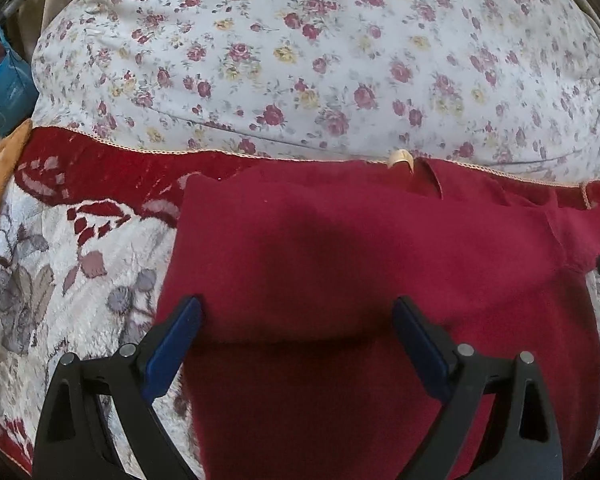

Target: Fold small clothes

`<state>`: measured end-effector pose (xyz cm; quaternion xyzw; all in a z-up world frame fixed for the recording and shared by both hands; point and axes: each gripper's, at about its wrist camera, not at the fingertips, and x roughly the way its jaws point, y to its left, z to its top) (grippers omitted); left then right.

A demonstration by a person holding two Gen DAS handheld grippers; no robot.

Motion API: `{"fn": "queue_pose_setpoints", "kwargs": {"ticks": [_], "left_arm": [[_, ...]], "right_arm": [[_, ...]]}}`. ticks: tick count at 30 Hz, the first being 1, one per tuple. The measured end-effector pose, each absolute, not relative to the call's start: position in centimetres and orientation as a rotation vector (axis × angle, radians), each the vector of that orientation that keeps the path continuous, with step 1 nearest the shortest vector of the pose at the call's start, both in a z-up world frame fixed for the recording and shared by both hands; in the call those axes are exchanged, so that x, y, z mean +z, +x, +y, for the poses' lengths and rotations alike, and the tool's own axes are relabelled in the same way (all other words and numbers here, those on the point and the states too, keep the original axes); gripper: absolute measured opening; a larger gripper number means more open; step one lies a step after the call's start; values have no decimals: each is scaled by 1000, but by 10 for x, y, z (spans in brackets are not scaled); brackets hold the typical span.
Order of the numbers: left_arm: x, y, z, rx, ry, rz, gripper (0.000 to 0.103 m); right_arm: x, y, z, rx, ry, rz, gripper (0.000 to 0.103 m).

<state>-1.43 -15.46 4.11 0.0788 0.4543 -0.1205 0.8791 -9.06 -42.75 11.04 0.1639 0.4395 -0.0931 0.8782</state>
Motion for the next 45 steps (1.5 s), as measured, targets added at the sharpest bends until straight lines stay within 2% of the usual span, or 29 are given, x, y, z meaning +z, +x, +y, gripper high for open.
{"fn": "queue_pose_setpoints", "kwargs": {"ticks": [5,8,12,19,22,26,30,38,45], "left_arm": [[39,-10,-152,-250,174,951,95],[39,-7,-151,-253,168,959,95],[39,-5,-151,-254,155,966,95],[52,-4,-143,-246,80,938,95],[40,0,-145,-233,103,977,95],[37,-5,-152,-226,173,965,95],[41,-8,-149,-239,155,966,95],[52,-10,-139,-228,74,941,95],[49,-7,-137,-208,63,937,95]], "right_arm": [[93,-54,-394,-150,295,940,74],[77,-40,-391,-171,287,973,62],[58,-32,-396,-222,261,1018,57],[74,-49,-404,-243,260,981,59],[63,-47,-408,-226,266,1032,59],[85,-71,-422,-219,289,974,62],[96,-104,-468,-342,284,930,76],[80,-173,-642,-778,427,887,76],[70,-182,-714,-877,585,772,76]]}}
